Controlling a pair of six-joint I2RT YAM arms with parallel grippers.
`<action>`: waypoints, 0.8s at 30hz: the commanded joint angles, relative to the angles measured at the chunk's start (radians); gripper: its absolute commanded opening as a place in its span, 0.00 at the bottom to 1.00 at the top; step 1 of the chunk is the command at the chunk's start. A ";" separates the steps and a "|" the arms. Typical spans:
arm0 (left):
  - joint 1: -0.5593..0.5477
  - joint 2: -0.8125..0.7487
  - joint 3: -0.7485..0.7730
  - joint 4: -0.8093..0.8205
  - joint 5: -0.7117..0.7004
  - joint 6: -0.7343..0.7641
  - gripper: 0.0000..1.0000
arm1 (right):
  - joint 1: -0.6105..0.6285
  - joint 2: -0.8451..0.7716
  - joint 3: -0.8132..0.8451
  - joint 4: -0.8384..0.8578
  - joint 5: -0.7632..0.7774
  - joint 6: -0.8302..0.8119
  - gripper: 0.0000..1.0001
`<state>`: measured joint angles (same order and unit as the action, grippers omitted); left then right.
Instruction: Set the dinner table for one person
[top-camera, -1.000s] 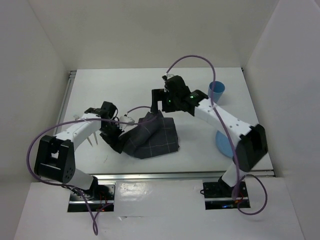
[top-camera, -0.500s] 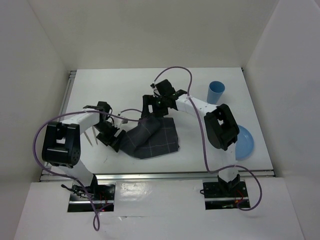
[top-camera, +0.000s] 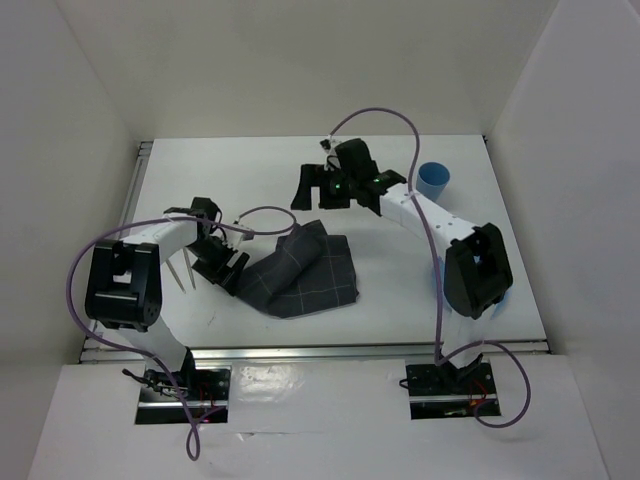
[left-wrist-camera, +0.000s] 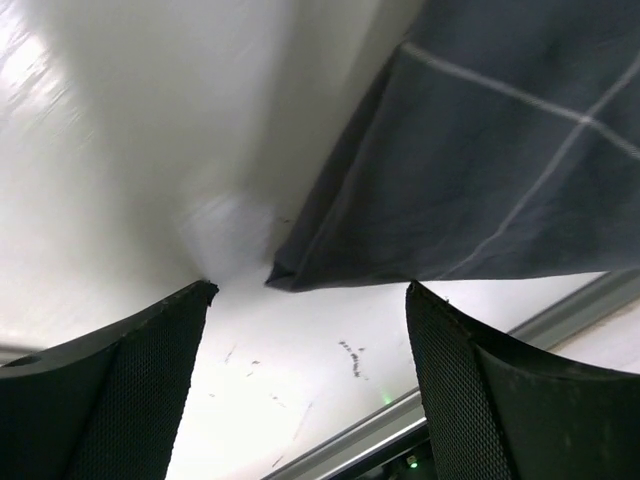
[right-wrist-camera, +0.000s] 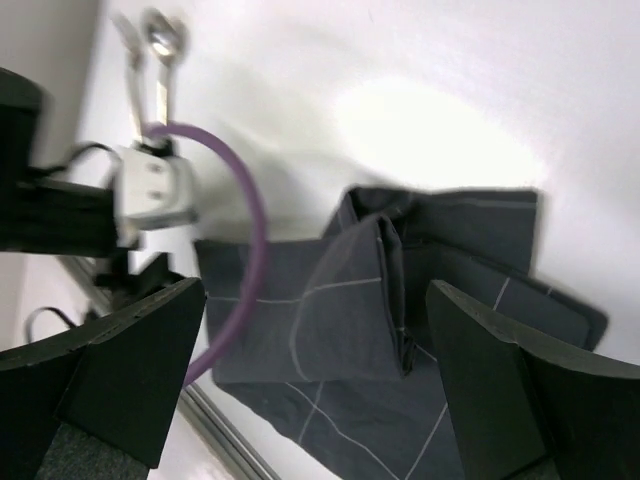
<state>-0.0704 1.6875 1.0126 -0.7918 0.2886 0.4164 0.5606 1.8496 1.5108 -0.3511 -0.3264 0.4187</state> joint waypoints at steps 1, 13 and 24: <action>0.003 -0.040 -0.019 0.042 -0.058 0.021 0.87 | -0.034 -0.086 0.018 0.069 -0.048 -0.004 1.00; 0.073 -0.065 -0.019 -0.030 0.093 0.038 0.81 | -0.108 0.051 0.038 -0.052 -0.048 0.052 0.95; 0.090 0.130 0.093 -0.129 0.186 -0.050 0.80 | 0.005 0.229 0.068 0.021 -0.186 -0.003 0.84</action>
<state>0.0273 1.7699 1.0859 -0.8936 0.4549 0.3992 0.5419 2.0510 1.5135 -0.3508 -0.4755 0.4438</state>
